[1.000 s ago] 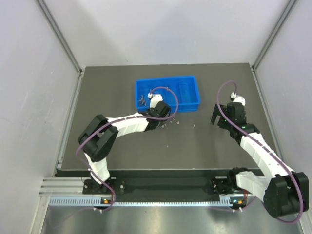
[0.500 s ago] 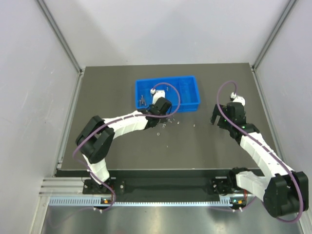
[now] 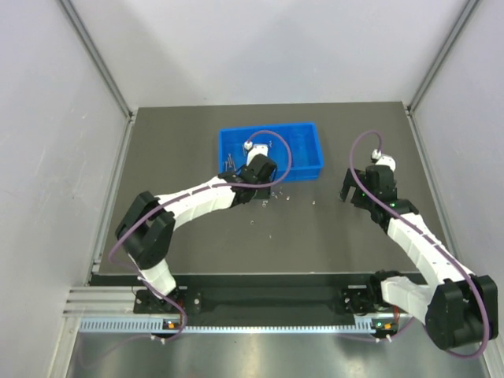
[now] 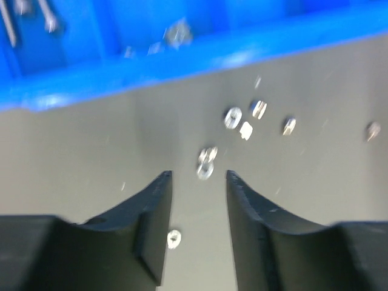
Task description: Sort the screws and nuts into containers
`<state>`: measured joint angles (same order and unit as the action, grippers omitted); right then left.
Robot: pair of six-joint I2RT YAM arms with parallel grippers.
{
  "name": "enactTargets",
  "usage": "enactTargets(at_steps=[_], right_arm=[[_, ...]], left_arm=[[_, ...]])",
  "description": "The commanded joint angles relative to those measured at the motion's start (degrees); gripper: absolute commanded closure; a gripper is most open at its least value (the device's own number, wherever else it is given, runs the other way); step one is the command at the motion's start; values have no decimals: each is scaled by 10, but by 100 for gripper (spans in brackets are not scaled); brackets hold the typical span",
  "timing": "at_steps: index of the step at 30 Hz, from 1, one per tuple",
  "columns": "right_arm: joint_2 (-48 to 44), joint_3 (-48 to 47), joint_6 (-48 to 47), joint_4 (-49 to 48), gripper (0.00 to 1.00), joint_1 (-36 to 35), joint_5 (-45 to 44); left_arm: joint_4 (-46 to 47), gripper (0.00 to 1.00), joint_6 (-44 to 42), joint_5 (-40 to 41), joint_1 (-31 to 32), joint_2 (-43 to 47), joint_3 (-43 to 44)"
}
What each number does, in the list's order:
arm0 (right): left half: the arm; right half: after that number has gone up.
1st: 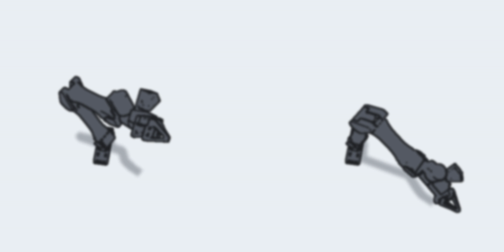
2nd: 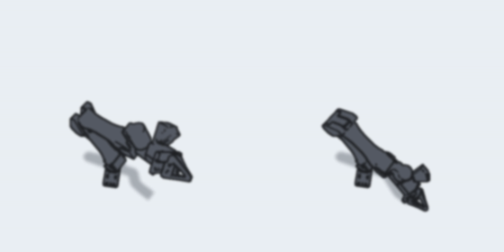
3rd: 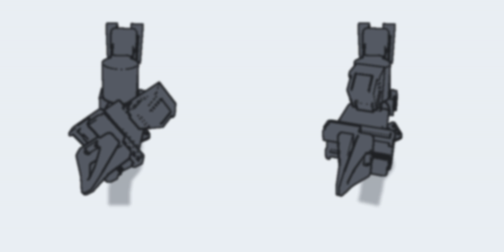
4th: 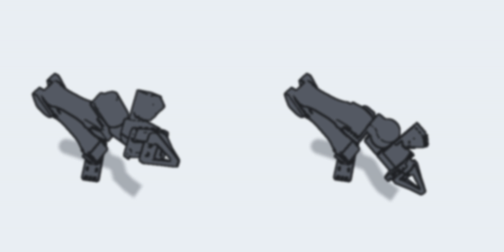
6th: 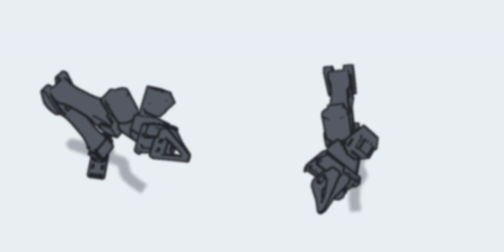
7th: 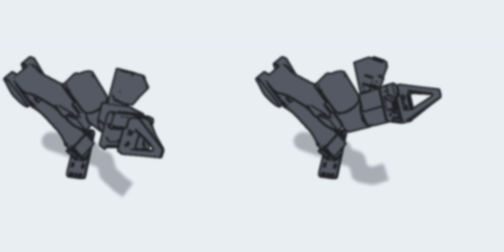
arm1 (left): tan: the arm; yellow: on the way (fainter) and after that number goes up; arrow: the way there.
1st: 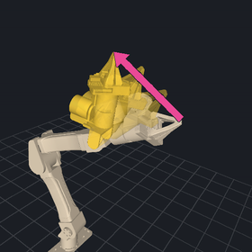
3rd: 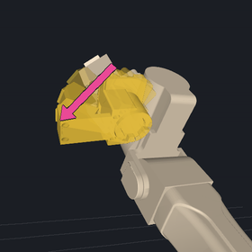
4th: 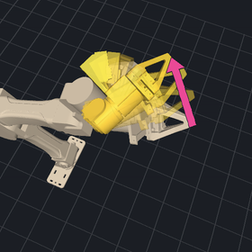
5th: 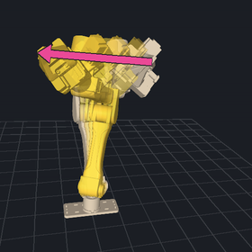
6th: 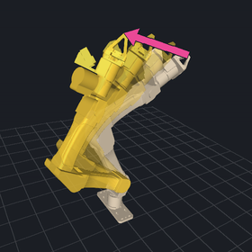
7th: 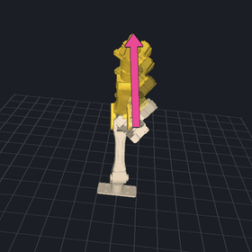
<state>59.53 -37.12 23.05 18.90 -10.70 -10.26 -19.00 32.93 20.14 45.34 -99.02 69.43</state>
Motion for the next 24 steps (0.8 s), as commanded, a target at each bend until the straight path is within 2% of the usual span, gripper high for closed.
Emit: enactTargets(at_steps=[1,6,11,24], right_arm=[[3,-13,-1,-14,0,6,-7],[10,-11,2,-18,0,5,-2],[13,-10,2,-18,0,6,6],[4,-7,2,-15,0,6,-1]], left_arm=[[-67,53,26,-6,11,53,-32],[-94,45,72,-5,14,87,-89],[-100,48,95,-17,16,55,-90],[-101,50,82,-35,20,13,-89]])
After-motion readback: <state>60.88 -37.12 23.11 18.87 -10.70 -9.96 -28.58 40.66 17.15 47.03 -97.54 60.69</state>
